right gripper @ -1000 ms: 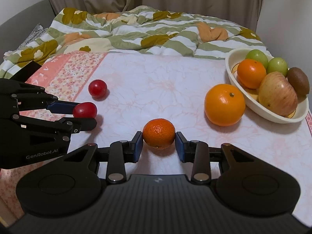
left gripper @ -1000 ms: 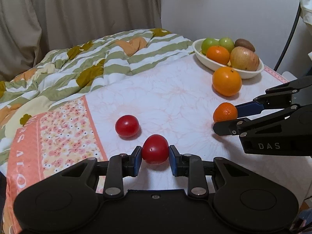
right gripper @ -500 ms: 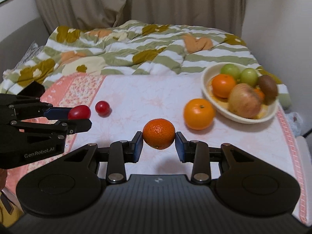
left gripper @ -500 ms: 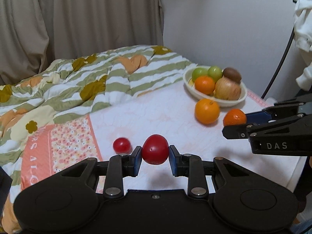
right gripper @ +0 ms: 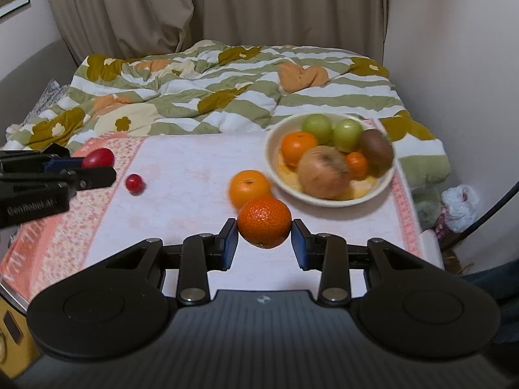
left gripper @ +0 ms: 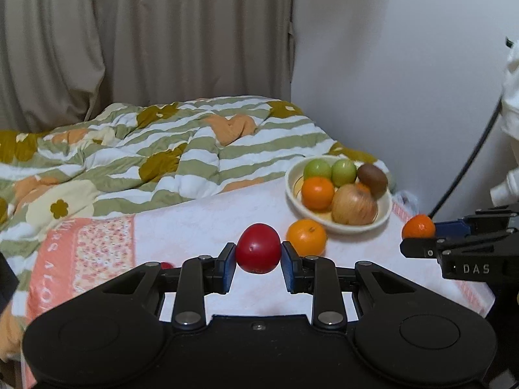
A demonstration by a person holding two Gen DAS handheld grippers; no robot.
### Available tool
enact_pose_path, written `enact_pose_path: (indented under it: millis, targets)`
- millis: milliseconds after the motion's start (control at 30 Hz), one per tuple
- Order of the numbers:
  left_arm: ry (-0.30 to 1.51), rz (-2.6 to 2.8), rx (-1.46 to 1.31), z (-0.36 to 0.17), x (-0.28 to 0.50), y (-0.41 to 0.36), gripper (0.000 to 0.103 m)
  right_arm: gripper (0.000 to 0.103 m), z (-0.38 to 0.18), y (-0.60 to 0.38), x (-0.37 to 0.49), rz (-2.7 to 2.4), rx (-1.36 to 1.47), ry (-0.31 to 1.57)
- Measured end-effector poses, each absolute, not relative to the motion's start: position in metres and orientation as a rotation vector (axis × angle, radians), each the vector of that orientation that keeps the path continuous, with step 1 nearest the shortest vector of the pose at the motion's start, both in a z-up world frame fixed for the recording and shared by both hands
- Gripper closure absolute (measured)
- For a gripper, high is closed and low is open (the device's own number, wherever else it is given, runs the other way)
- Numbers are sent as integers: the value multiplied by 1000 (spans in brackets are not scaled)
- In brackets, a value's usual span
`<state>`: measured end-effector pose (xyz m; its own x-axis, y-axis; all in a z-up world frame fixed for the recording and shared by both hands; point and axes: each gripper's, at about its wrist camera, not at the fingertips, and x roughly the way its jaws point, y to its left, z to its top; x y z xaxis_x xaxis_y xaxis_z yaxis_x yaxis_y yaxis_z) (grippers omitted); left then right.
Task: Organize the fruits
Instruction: 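Carry the tomato and mandarin with both tools over the white bowl, then open the left tool to drop the tomato while the right tool releases the mandarin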
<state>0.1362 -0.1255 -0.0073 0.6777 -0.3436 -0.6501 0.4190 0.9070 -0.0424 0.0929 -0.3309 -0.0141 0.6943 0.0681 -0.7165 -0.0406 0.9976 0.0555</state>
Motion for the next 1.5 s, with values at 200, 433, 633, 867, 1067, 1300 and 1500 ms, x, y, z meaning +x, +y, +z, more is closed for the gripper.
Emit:
enact_pose_path:
  millis: [200, 433, 633, 867, 1067, 1300, 1500]
  targets:
    - [697, -379, 85, -6, 142, -172, 71, 52, -11, -384, 112, 99, 10, 780]
    - [695, -354, 66, -8, 162, -223, 71, 52, -11, -426, 141, 128, -20, 752]
    - [710, -376, 92, -13, 189, -262, 71, 52, -21, -451, 168, 130, -12, 763]
    - [764, -425, 126, -37, 234, -297, 71, 52, -41, -470, 192, 119, 21, 805]
    - [800, -469, 177, -57, 262, -319, 71, 52, -55, -475, 203, 104, 43, 840]
    - [819, -505, 223, -70, 278, -336, 70, 52, -65, -480, 209, 79, 83, 868]
    - [758, -483, 229, -58, 272, -336, 11, 52, -66, -486, 207, 66, 97, 877]
